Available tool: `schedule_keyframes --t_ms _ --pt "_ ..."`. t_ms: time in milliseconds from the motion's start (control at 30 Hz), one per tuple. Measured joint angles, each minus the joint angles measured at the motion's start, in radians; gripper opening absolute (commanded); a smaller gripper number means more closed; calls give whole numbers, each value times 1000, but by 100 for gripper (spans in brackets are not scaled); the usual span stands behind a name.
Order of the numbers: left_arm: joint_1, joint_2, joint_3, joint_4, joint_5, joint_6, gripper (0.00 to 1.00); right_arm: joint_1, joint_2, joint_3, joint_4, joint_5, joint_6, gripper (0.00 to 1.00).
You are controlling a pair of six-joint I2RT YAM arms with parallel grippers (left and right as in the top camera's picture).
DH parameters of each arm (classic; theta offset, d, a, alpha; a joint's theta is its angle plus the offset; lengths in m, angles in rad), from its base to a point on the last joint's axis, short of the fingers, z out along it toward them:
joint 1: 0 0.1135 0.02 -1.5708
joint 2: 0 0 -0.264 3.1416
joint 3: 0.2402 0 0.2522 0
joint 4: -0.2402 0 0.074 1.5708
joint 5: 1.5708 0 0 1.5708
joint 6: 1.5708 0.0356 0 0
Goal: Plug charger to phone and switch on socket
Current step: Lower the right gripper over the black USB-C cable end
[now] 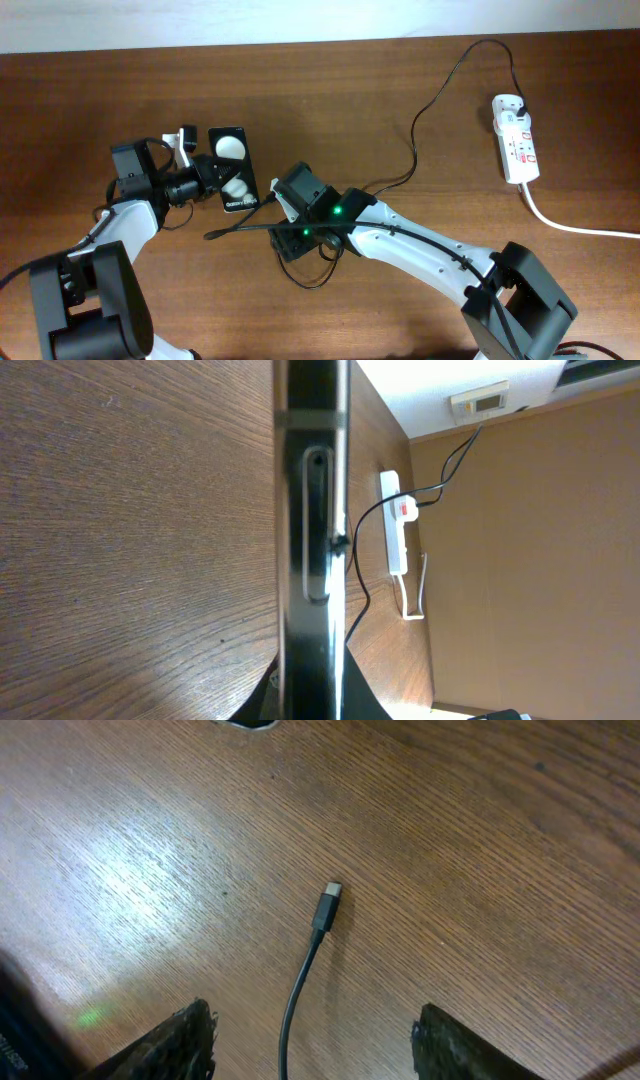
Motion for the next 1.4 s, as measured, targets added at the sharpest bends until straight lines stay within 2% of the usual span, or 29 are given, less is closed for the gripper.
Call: schedule_keyframes --t_ms 133,167,433,600,767,933,1100,1267,1400 --pt "0 0 0 0 0 0 0 0 0 0 0 0 0 66" --pt "0 0 0 0 0 0 0 0 0 0 2 0 -1 63" --pt "0 0 0 0 0 0 0 0 0 0 21 0 27 54" --pt "0 0 0 0 0 0 0 11 2 0 61 4 56 54" --pt "0 0 0 0 0 0 0 80 38 0 85 87 82 53" --pt "0 0 0 0 0 0 0 142 42 0 113 249 126 53" --pt "0 0 0 0 0 0 0 199 85 0 163 314 132 49" --pt "0 0 0 0 0 0 0 199 113 0 80 330 132 43" --pt "0 0 0 0 0 0 0 199 113 0 28 321 134 42"
